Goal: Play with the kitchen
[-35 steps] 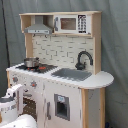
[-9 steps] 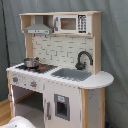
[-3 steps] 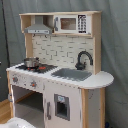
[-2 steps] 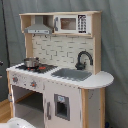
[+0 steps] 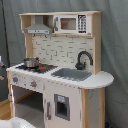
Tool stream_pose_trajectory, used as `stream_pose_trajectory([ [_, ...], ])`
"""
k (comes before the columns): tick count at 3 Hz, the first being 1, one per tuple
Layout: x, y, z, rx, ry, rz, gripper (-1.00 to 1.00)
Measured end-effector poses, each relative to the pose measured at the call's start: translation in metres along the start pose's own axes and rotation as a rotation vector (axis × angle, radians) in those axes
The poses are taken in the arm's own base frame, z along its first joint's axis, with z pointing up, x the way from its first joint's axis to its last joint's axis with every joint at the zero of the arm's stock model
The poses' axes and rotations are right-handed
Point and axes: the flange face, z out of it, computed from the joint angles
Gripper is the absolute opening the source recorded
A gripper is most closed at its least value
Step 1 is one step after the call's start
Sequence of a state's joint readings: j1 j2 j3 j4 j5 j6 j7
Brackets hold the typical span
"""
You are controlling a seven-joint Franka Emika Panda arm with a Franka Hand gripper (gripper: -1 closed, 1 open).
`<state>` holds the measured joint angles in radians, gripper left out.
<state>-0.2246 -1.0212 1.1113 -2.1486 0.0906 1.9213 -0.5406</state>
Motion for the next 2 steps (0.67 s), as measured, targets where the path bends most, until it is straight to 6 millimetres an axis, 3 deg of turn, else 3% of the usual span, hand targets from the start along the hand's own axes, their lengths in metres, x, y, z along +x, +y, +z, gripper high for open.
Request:
stream_pose_trajectory([
  [2,0.007,0.019,0.045,0.204,0.03,-0.105,1.0],
])
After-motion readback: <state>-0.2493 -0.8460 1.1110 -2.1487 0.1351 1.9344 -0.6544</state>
